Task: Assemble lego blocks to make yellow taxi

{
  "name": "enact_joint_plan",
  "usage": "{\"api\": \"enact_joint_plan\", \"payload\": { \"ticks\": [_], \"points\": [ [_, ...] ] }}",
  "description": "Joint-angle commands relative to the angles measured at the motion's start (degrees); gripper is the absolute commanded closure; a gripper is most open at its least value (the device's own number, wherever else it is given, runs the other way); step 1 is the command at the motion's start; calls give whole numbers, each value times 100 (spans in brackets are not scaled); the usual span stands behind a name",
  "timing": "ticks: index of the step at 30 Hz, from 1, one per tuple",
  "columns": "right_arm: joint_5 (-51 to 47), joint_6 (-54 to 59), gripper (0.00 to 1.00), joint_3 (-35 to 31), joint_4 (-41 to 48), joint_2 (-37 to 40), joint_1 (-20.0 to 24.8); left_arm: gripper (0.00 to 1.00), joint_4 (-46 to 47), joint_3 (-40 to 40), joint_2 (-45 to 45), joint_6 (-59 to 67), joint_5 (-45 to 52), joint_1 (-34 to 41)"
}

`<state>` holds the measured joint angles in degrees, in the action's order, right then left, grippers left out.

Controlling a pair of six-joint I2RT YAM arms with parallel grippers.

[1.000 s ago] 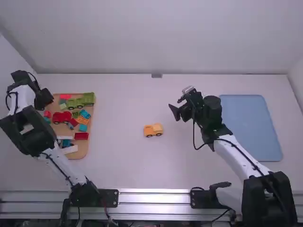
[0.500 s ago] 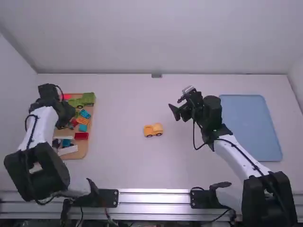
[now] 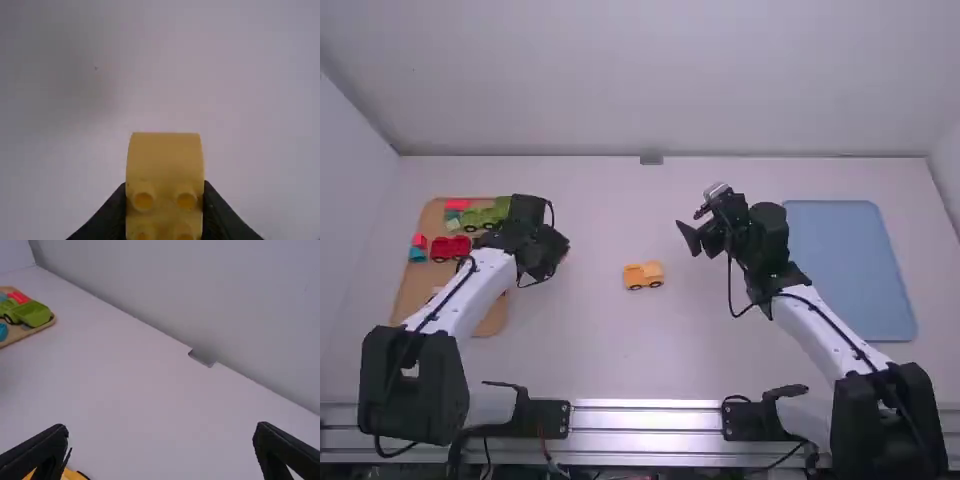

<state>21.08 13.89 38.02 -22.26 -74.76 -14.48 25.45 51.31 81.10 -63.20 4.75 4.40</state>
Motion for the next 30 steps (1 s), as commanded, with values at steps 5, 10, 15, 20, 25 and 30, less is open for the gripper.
{"api": "enact_joint_plan", "payload": {
  "ticks": [5, 10, 15, 20, 25, 30],
  "points": [
    [31, 7, 1, -17, 50, 72, -28, 98, -28, -17, -2, -1576, 7, 203],
    [52, 7, 1, -17, 39, 72, -28, 98, -175, -17, 417, -2009, -299, 697],
    [52, 7, 1, -17, 57, 72, -26, 98, -2273, -146, 1093, -81, -195, 1458],
    [33, 11, 2, -17, 118, 72, -20, 98, -1613, 87, 1147, -551, -1307, 1530],
    [31, 149, 1, -17, 153, 72, -22, 98, 280, 817, 1126, -1084, -2153, 1558],
    [28, 155, 1, -17, 127, 72, -20, 98, 817, 1108, 1126, -1394, -2002, 1661]
  ]
}}
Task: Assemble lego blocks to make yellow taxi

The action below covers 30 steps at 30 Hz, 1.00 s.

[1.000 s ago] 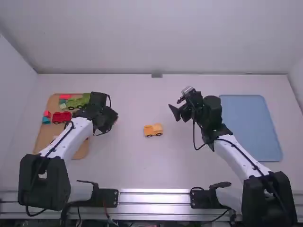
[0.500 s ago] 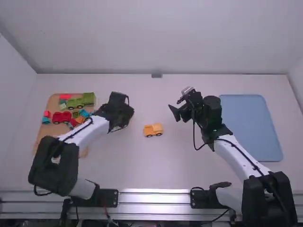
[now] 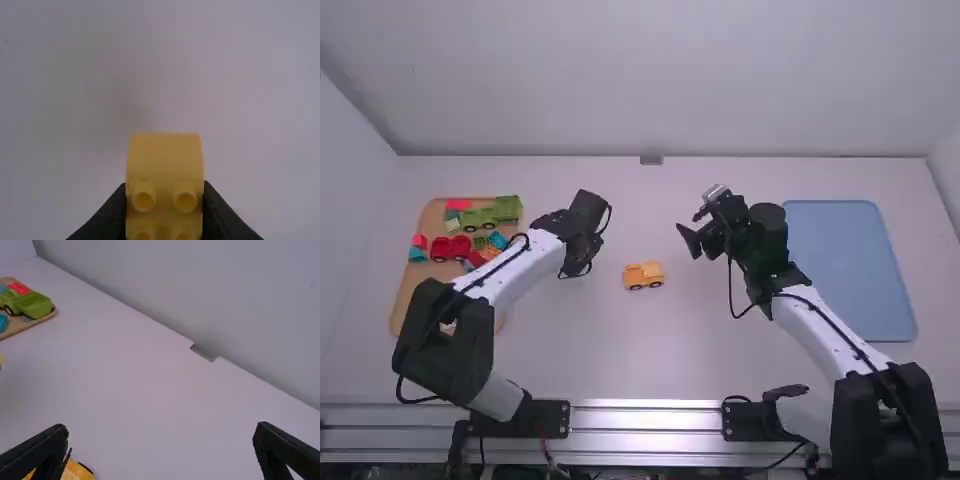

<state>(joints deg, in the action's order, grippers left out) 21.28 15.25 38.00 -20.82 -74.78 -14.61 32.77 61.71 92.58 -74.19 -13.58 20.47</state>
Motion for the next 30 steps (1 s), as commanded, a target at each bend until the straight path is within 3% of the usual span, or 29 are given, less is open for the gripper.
{"api": "enact_joint_plan", "payload": {
  "ticks": [1, 2, 3, 4, 6, 8, 20, 30],
  "points": [
    [9, 24, 2, -15, -15, 74, -7, 98, 229, 63, -22, -866, 63, 46],
    [9, 24, 1, -15, -13, 74, -7, 97, 286, 63, -22, -1040, 131, 39],
    [9, 20, 1, -15, 7, 74, -7, 86, 540, 63, -22, -1749, 341, -2],
    [9, 22, 1, -15, 13, 74, -7, 82, 649, 63, -22, -1915, 330, -20],
    [11, 24, 1, -15, 26, 74, -7, 87, 695, 63, -4, -1921, 192, -24],
    [7, 24, 1, -15, 26, 74, -9, 98, 555, 66, 87, -2028, 297, -31],
    [11, 24, 1, -15, 26, 74, -7, 98, 201, 66, 1078, -3469, 1231, 55],
    [11, 24, 1, -15, 52, 74, -9, 98, 201, 155, 1471, -4365, 1405, 210]
  ]
}}
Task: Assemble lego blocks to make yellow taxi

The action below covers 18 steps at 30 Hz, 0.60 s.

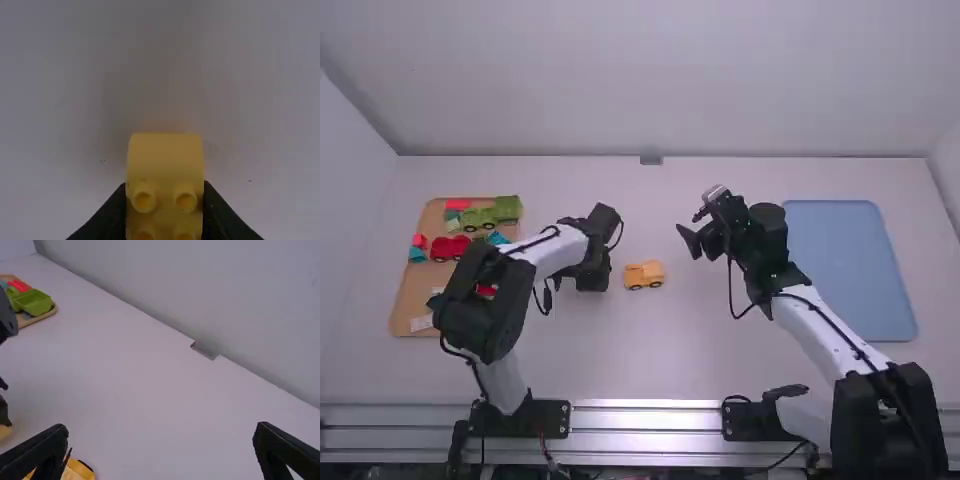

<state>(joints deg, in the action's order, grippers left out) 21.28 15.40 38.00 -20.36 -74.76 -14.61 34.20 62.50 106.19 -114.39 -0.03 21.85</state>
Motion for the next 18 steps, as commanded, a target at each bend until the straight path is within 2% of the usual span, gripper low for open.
{"api": "enact_joint_plan", "payload": {
  "ticks": [1, 10, 15, 16, 17, 18],
  "points": [
    [11, 4, 2, -15, 15, 72, -9, 98, -22, 79, 151, -341, 9, 70],
    [9, 7, 1, -15, 22, 33, -9, 97, -304, 90, 258, -431, -149, 57],
    [11, 9, 1, -15, 33, -22, -7, 71, -332, 87, 258, -452, -46, 35],
    [11, 7, 2, -15, 11, -59, -9, 64, -295, 87, 258, -452, -57, 24],
    [11, 4, 2, -15, 0, -63, -9, 61, -293, 87, 258, -450, -59, 20],
    [9, 9, 1, -15, -4, -85, -13, 45, -275, 87, 258, -455, -57, 11]
  ]
}}
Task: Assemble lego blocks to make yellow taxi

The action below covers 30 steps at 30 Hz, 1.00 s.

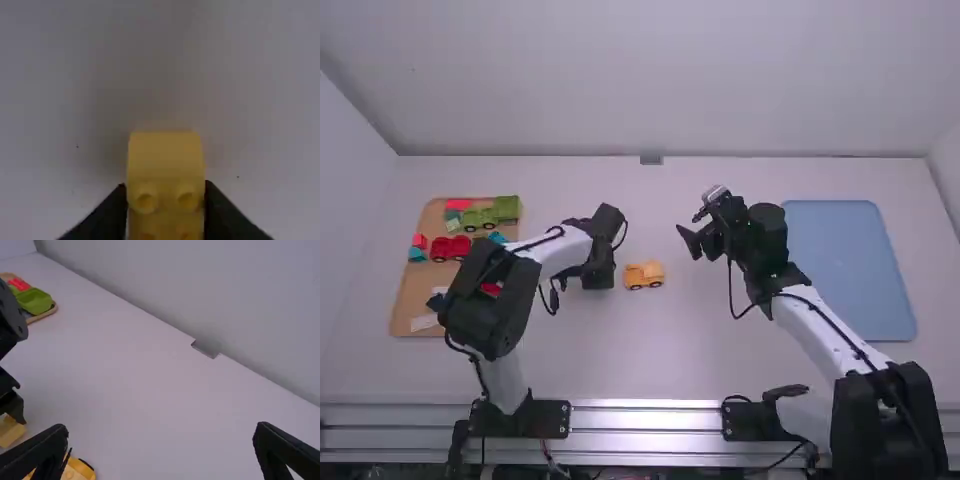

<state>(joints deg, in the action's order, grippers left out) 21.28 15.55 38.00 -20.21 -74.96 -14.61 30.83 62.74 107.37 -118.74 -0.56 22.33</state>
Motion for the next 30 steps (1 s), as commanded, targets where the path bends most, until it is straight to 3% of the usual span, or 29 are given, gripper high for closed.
{"api": "enact_joint_plan", "payload": {
  "ticks": [1, 6, 11, 14, 18, 23, 24, 25, 27, 28, 30],
  "points": [
    [9, -7, 1, -15, -20, -70, -11, 40, 59, 63, 140, -17, 4, -28],
    [13, -7, 1, -15, -44, -70, -7, 30, 46, 63, 138, -15, -9, -68],
    [57, -7, 1, -15, -140, -68, -7, 32, 256, 192, 9, 396, 24, -258],
    [260, 17, 1, -15, -216, -68, -9, 30, 1073, 691, -188, 804, 205, -450],
    [328, 140, 2, -15, -254, -68, -9, 19, 1731, 1379, -315, 1467, 251, -555],
    [332, 142, 1, -15, -249, -68, -9, 25, 1961, 2334, -313, 4319, 7, -619],
    [332, 138, 1, -15, -251, -68, -7, 22, 1926, 2465, -315, 5014, -111, -616],
    [328, 142, 1, -15, -249, -68, -7, 10, 1878, 2627, -313, 6041, -302, -623],
    [332, 144, 1, -15, -251, -68, -7, 16, 1860, 2752, -313, 7355, -468, -625],
    [330, 140, 1, -15, -256, -68, -9, 1, 1880, 2813, -313, 8192, -560, -616],
    [330, 138, 1, -15, -291, -68, -7, 1, 1766, 2835, -313, 9049, -881, -638]
  ]
}}
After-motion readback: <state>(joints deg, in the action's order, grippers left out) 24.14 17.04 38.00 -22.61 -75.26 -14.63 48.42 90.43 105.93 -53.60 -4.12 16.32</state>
